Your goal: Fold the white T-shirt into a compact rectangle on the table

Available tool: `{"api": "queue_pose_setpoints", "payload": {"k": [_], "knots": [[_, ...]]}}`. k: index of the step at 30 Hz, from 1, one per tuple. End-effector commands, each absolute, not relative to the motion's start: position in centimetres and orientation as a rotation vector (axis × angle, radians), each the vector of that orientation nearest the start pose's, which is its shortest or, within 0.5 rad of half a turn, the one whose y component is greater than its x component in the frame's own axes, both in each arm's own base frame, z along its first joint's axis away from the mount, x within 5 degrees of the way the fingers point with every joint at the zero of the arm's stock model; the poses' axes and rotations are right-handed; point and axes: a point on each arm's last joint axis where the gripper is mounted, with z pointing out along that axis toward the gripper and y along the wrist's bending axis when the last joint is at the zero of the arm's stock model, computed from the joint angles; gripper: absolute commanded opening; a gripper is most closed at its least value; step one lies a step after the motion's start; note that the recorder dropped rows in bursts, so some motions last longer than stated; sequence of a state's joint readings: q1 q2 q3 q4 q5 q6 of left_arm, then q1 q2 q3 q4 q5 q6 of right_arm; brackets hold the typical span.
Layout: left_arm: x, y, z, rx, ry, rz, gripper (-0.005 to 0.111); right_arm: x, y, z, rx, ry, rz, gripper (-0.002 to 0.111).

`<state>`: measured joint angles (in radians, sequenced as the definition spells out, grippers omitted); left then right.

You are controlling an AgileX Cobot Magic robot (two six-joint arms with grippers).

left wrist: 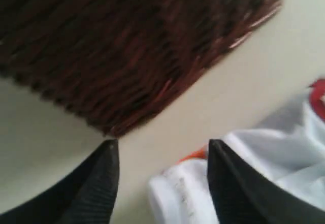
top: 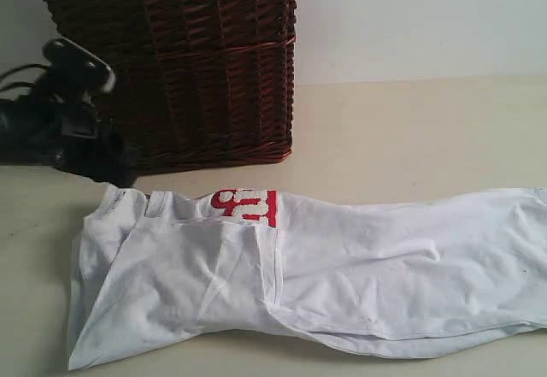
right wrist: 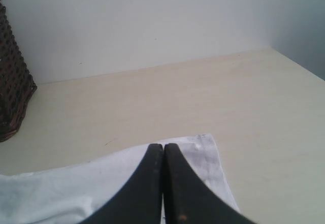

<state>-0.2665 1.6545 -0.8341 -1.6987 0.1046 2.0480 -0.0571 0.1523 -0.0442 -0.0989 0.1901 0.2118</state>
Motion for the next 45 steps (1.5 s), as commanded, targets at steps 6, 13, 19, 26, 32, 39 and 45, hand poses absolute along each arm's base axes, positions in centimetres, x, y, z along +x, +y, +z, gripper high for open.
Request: {"api": "queue_pose_setpoints", "payload": {"k": [6,13,19,26,32,39,45], "knots": [[27.3,-3.5,14.4,0.343,2.451,-0.122,0.074,6.6,-0.6,20.2,0.174,1.763,0.022,0.000],[26.9,-5.3,14.7,0.175,2.437,-0.478,0.079,6.6,-0.6,20.2,0.174,1.763,0.022,0.000],[26.9,-5.0,13.9,0.072,2.488,-0.467,0.078,6.6,-0.6,20.2,0.174,1.763,0.022,0.000],[26.6,-6.1,12.2,0.189,2.534,-0.531,0.078,6.6,-0.6,20.2,0.174,1.763,0.022,0.000],[26.6,-6.1,11.6,0.184,2.555,-0.533,0.078,6.6,-0.6,20.2,0.174,1.763,0.022,0.000],[26.1,-7.9,9.9,0.302,2.610,-0.552,0.075,6.6,-0.6,20.2,0.174,1.763,0.022,0.000],[26.1,-10.4,10.0,0.413,2.598,-0.518,0.015,6.6,-0.6,20.2,0.174,1.763,0.022,0.000]]}}
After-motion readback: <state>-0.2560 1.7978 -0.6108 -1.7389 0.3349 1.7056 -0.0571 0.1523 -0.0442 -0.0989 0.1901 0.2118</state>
